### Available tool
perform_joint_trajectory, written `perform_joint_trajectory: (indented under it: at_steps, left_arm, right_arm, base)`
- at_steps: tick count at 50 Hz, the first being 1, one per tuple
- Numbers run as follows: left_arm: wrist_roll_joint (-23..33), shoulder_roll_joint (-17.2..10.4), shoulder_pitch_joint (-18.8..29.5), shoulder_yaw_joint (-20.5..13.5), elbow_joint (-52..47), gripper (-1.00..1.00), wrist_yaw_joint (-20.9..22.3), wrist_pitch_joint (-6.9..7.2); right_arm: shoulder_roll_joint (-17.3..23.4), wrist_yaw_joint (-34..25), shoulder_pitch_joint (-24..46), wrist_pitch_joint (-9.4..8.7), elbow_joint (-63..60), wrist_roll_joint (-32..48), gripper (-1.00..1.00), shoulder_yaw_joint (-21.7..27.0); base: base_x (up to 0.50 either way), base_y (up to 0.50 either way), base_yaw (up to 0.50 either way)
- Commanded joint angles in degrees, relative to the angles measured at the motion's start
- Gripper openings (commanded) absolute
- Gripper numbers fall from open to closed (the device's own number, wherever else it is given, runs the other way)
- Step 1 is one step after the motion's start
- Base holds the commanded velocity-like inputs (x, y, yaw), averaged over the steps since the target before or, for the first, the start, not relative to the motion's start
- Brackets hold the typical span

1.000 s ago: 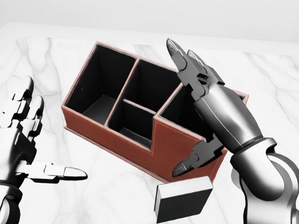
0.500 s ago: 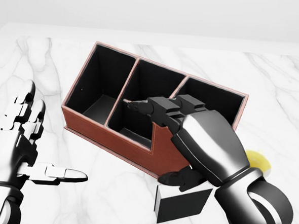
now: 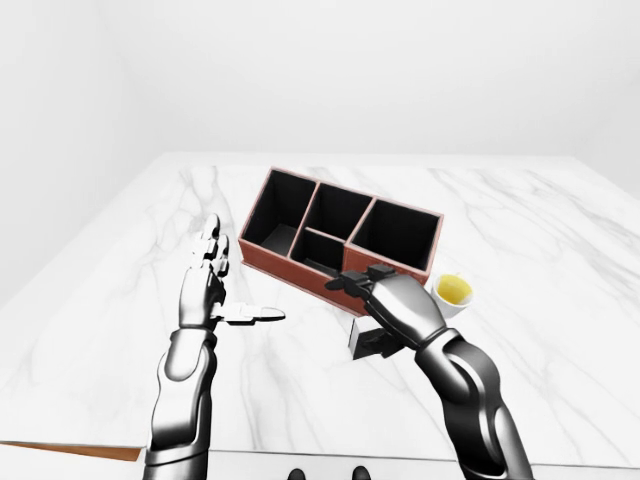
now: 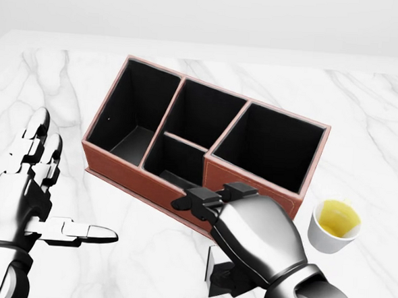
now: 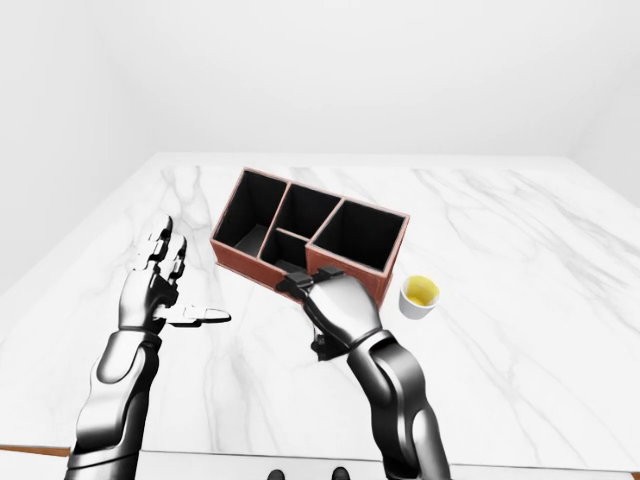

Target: Pick up the book and place it in the right compartment of the caddy.

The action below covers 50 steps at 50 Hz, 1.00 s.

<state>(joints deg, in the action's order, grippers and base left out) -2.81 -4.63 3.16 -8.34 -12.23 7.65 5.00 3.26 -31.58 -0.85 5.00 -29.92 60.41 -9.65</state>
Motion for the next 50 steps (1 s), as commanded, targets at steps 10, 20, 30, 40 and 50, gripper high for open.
perform_joint_trajectory:
  at_steps: [10, 20, 30, 40, 50]
  left_arm:
    - [-0.08, -0.08, 0.26, -0.03, 1.00, 1.00, -0.06, 0.00]
    - [-0.24, -0.14, 0.12, -0.25, 1.52, 1.00, -0.05, 0.00]
    - [-0.31, -0.04, 0.11, -0.01, 2.04, 1.00, -0.06, 0.00]
    - [-0.41, -0.08, 0.03, -0.08, 2.57, 1.00, 0.00, -0.08]
    - [-0.72, -0.20, 0.38, -0.24, 3.64, 1.00, 0.04, -0.70]
  right_arm:
    - [-0.53, 1.18, -3.07, 0.00, 4.34, 8.02, 0.29, -5.70]
    - [-0.42, 1.39, -2.38, 0.00, 6.27, 8.39, 0.29, -5.90]
    - [-0.27, 2.08, -0.34, 0.00, 10.73, 8.51, 0.30, -3.93]
    - [-0.31, 2.53, 2.72, 0.00, 16.19, 7.90, 0.29, -2.15]
    - [-0.24, 3.17, 3.48, 0.00, 18.61, 8.51, 0.29, -1.73]
  base:
    - [0.00, 0.00, 0.00]
    - [0.00, 0.00, 0.00]
    - [0.00, 0.00, 0.00]
    - [0.00, 0.00, 0.00]
    - [0.00, 0.00, 0.00]
